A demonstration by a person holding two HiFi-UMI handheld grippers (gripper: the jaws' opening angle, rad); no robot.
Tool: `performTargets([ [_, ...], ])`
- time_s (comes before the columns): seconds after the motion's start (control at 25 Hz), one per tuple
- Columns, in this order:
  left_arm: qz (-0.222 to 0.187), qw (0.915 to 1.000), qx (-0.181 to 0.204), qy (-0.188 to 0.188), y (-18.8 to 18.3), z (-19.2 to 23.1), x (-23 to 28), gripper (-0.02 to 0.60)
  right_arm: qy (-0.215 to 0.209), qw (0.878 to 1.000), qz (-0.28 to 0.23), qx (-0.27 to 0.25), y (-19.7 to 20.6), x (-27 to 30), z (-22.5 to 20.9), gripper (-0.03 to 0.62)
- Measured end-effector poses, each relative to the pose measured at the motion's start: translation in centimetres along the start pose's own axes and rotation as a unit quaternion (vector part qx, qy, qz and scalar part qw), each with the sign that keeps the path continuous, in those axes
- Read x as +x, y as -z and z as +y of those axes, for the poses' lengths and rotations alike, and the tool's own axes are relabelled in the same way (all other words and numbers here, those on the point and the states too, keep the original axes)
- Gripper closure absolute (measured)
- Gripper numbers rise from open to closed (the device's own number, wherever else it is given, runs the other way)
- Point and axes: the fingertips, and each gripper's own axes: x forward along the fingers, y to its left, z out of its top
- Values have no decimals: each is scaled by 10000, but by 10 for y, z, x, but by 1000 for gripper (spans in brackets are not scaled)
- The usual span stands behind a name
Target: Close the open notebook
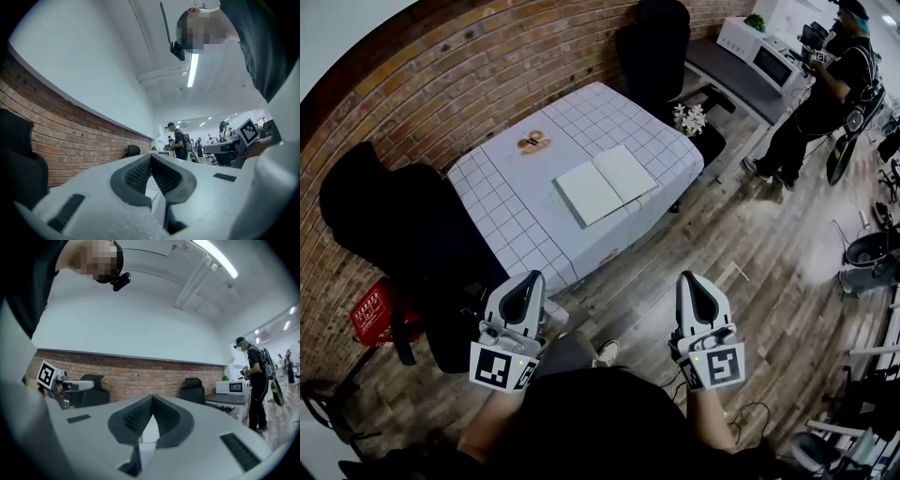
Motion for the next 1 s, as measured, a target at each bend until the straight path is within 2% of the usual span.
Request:
performTargets([
  [0.16,151,9998,-54,110,12,-14,16,557,-19,9992,-312,230,-2,-4,-12,580],
  [0.36,198,9993,-146,274,25,-20,53,557,24,9993,309,196,27,-3,-31,580],
  [0.52,288,9985,-267,372,45,-18,86,557,74,9989,426,168,36,12,-53,580],
  [0.76,325,9977,-539,264,71,10,141,556,-16,9968,790,92,49,61,-82,580],
  [1.0,370,9967,-700,171,90,51,195,557,-212,9955,924,-35,52,137,-105,580],
])
